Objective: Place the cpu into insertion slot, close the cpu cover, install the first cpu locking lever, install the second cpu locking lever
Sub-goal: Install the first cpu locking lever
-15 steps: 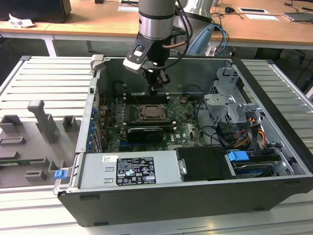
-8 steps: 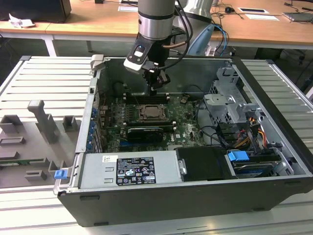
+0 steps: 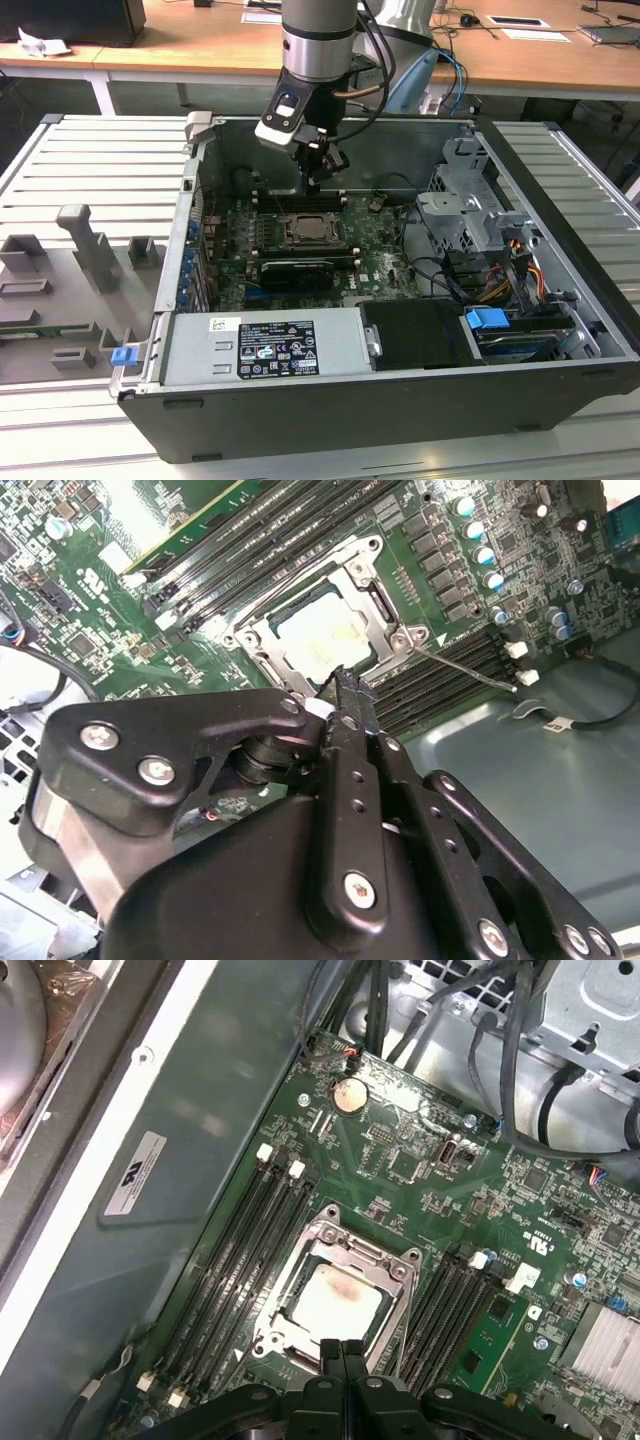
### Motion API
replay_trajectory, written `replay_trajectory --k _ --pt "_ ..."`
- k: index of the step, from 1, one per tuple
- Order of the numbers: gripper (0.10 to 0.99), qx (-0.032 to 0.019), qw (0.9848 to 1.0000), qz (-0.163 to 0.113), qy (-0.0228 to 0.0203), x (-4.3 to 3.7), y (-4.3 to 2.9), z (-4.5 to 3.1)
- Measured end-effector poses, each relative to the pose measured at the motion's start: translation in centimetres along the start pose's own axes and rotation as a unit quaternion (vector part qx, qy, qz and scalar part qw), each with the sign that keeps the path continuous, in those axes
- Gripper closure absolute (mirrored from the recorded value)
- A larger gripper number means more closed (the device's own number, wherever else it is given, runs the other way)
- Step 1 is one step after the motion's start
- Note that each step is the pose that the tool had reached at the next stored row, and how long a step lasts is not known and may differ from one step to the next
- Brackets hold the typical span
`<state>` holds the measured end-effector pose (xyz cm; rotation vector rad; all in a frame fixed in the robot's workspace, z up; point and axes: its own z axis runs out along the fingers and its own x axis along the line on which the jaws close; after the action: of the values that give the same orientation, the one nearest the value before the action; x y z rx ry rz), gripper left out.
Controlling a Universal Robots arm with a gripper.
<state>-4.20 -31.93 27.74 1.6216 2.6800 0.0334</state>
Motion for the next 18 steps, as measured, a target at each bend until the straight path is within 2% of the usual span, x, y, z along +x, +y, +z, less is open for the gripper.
replay_trajectory --k 18 --pt "0.98 0.0002 0.999 -0.045 0.0011 0.04 -0.15 0.0"
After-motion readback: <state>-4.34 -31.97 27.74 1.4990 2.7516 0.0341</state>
